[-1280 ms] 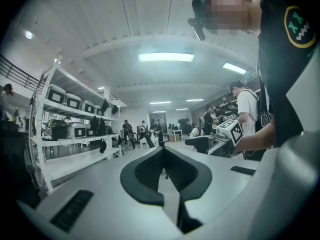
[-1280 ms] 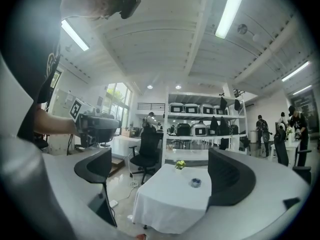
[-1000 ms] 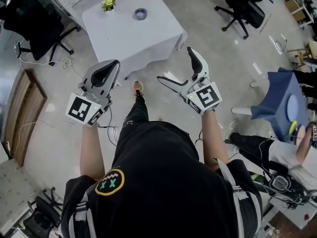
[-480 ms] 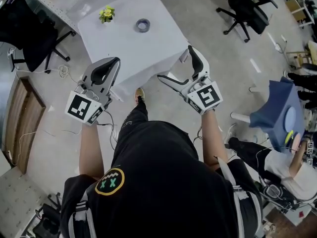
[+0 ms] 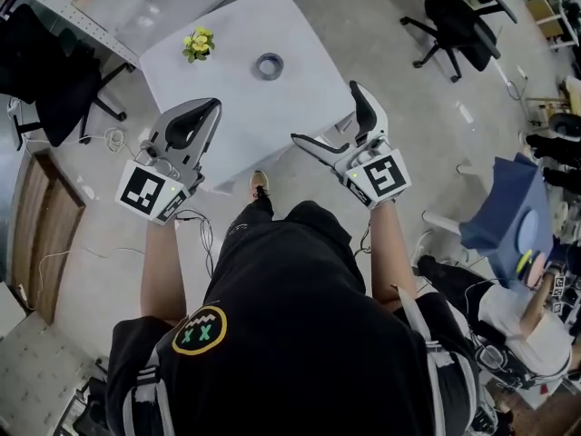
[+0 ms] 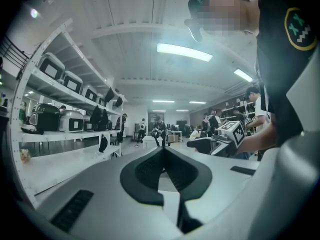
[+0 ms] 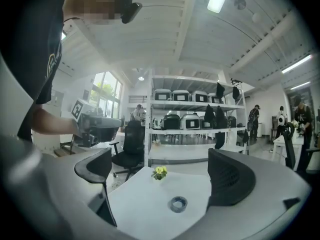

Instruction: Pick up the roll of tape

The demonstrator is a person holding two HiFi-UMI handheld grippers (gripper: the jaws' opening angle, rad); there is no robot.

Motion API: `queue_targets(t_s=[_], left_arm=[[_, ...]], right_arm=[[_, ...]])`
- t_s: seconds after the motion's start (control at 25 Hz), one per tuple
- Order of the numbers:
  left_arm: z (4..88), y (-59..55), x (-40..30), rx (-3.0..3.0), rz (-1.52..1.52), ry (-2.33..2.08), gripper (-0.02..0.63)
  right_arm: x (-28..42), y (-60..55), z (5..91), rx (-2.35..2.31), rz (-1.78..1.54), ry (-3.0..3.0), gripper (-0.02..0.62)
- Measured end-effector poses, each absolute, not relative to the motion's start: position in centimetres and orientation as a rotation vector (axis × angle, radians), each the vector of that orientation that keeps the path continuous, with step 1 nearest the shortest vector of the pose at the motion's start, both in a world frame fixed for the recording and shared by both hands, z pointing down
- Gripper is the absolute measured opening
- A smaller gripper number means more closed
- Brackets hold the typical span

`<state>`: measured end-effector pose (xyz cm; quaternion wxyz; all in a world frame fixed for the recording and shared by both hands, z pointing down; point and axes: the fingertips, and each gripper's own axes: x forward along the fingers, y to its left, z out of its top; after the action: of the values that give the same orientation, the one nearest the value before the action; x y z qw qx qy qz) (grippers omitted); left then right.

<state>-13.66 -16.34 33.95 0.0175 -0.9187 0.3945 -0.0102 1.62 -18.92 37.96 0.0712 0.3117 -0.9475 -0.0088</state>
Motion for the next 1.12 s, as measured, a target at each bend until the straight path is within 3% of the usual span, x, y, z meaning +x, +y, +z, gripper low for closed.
queue_targets(t_s=[0.56,1.12], left_arm=[[34.5,-22.1,-10.3,-2.796,-0.06,1.385,0.018],[34.4,-23.0,-12.2,-2.766,-0.063,1.458,0.018]], right_arm=[[2.2,-26.1,38.2,0.759,-0.03,-2.935,0.6],[-2.7,-33.7,37.4,0.717,-0.172,-2.946,0.598]])
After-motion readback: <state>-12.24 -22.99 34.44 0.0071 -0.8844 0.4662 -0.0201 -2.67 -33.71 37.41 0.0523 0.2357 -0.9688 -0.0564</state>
